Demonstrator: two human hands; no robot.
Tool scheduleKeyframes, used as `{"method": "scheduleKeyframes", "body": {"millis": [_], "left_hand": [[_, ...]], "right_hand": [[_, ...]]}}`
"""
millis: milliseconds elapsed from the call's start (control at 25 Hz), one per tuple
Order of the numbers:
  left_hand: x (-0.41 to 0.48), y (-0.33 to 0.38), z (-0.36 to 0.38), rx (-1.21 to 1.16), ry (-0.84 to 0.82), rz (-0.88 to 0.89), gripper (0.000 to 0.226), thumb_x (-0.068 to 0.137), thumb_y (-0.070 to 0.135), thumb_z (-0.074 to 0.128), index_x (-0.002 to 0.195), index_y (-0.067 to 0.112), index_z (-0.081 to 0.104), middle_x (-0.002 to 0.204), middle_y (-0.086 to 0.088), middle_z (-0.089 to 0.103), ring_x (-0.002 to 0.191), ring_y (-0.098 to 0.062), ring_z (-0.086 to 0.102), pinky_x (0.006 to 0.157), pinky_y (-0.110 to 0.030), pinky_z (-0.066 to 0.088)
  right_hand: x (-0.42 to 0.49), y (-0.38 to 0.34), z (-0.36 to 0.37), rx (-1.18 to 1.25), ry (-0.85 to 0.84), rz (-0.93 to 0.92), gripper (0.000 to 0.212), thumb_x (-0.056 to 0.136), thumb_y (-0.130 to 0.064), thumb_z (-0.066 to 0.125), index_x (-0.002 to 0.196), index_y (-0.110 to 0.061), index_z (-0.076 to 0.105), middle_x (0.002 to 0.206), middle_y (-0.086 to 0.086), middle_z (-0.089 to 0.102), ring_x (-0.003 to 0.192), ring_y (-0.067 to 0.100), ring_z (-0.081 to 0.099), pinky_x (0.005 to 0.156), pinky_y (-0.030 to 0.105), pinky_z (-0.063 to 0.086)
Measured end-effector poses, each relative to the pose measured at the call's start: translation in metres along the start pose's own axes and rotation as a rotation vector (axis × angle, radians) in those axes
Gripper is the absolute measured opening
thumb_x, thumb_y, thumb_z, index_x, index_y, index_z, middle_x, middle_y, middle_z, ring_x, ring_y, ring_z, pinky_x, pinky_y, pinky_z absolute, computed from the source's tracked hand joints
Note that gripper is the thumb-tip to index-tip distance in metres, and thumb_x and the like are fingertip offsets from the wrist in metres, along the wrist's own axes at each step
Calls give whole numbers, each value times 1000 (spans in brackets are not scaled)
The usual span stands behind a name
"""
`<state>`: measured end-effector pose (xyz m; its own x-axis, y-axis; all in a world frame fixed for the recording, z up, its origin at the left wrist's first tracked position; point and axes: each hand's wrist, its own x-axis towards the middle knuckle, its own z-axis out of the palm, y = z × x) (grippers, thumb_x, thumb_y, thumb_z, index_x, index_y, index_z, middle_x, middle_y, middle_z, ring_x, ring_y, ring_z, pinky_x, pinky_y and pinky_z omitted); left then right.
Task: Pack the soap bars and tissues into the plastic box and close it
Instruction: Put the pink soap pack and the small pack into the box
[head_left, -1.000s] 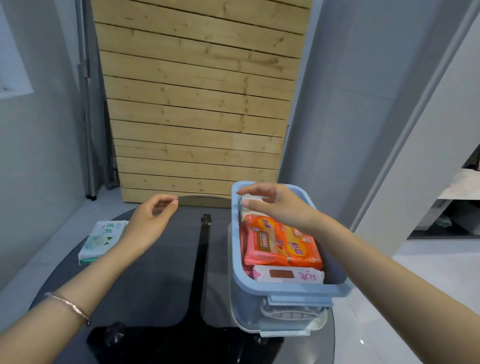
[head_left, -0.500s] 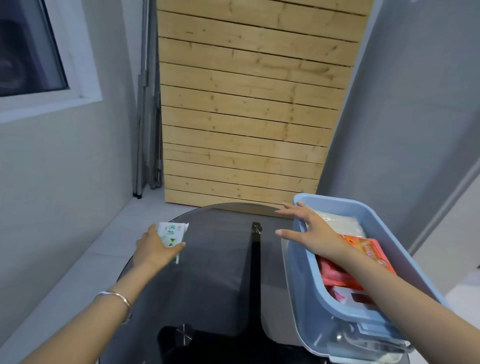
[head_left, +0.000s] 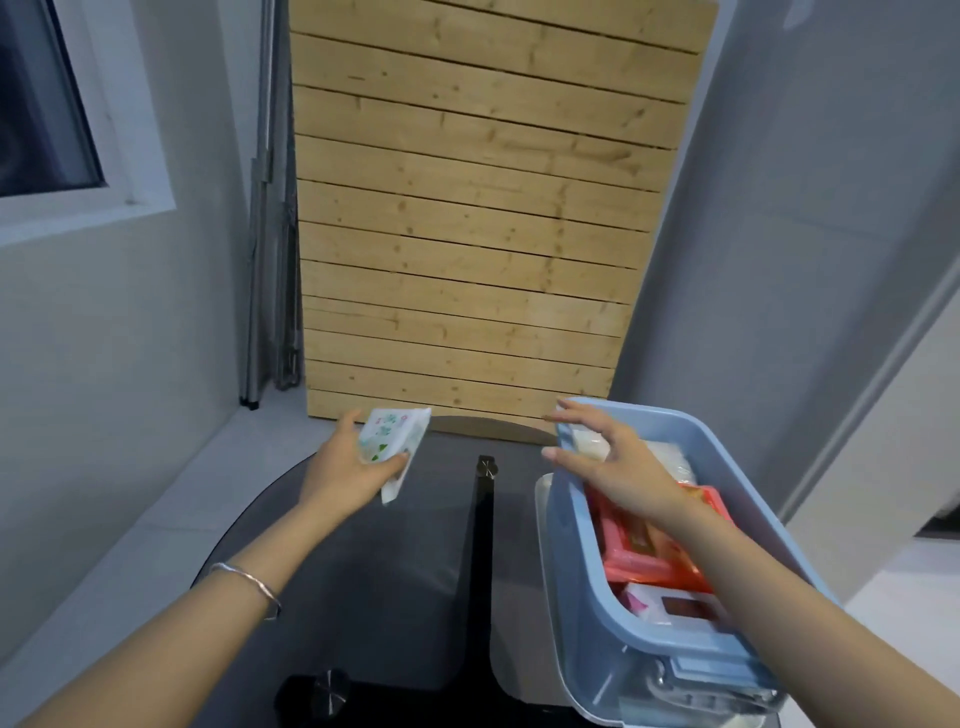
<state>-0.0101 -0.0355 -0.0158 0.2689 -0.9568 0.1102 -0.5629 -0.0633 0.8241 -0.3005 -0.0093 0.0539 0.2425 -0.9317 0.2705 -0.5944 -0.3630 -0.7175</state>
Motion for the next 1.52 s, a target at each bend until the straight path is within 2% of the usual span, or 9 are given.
{"method": "scheduleKeyframes", "body": {"millis": [120, 280, 560, 760, 920, 1000, 1120, 1280, 1520], "left_hand": [[-7, 77, 7, -82, -151, 286, 82, 59, 51, 76, 129, 45, 35, 119, 15, 57, 105, -8, 57, 75, -24, 47], [-19, 161, 46, -72, -391, 543, 90, 53, 54, 78, 130, 50, 31, 116, 14, 52, 106, -5, 54, 89, -27, 48], [-5, 196, 127, 54, -794, 576, 88, 71, 18, 79, 143, 29, 29, 137, -6, 48, 121, -16, 49, 100, -29, 44], [4, 188, 147, 151, -851, 581, 83, 74, 21, 77, 143, 29, 32, 138, 1, 46, 123, -11, 46, 101, -24, 40], [1, 189, 143, 331, -855, 634, 80, 78, 37, 71, 145, 32, 28, 147, 6, 38, 128, -10, 39, 104, -27, 36], [-7, 179, 135, 329, -695, 644, 87, 77, 50, 67, 147, 33, 19, 155, 7, 24, 141, -14, 22, 114, -39, 26], [-32, 153, 125, -93, -461, 377, 87, 79, 51, 63, 148, 34, 13, 151, 16, 22, 138, -7, 22, 112, -37, 26], [-64, 135, 129, -758, -545, -163, 45, 84, 37, 62, 125, 20, 55, 90, -3, 76, 72, -18, 72, 61, -27, 56], [-73, 143, 133, -936, -507, -282, 42, 87, 39, 53, 117, 10, 61, 55, -2, 68, 47, -16, 65, 49, -26, 52]], "right_hand": [[-4, 17, -48, 65, 208, 44, 29, 83, -21, 70, 111, -23, 66, 128, -9, 57, 120, 3, 48, 86, -10, 26], [-27, 57, -101, 155, 444, 128, 20, 83, -10, 69, 99, -22, 66, 117, 1, 65, 114, 17, 58, 104, 24, 40], [-44, 91, -101, 266, 273, 280, 37, 83, -16, 70, 119, -15, 63, 123, 5, 65, 118, 20, 59, 101, 37, 47], [-51, 92, -93, 487, 296, 350, 36, 88, -28, 62, 124, -30, 56, 118, -12, 63, 91, -9, 64, 60, 6, 50], [-55, 93, -88, 526, 295, 382, 50, 91, -31, 57, 139, -28, 45, 132, -13, 51, 112, 3, 56, 72, 9, 47], [-59, 94, -88, 633, 255, 420, 49, 89, -35, 58, 136, -32, 45, 129, -12, 56, 102, 3, 65, 69, 13, 53], [-63, 94, -88, 900, 95, 480, 50, 79, -33, 65, 128, -30, 54, 115, 8, 71, 93, 26, 72, 74, 34, 59], [-68, 95, -83, 1113, 28, 590, 54, 76, -39, 67, 126, -21, 58, 107, 16, 72, 88, 31, 70, 79, 41, 57], [-82, 96, -72, 1240, 53, 666, 55, 72, -41, 67, 116, -9, 60, 89, 18, 73, 75, 31, 71, 67, 38, 57]]}}
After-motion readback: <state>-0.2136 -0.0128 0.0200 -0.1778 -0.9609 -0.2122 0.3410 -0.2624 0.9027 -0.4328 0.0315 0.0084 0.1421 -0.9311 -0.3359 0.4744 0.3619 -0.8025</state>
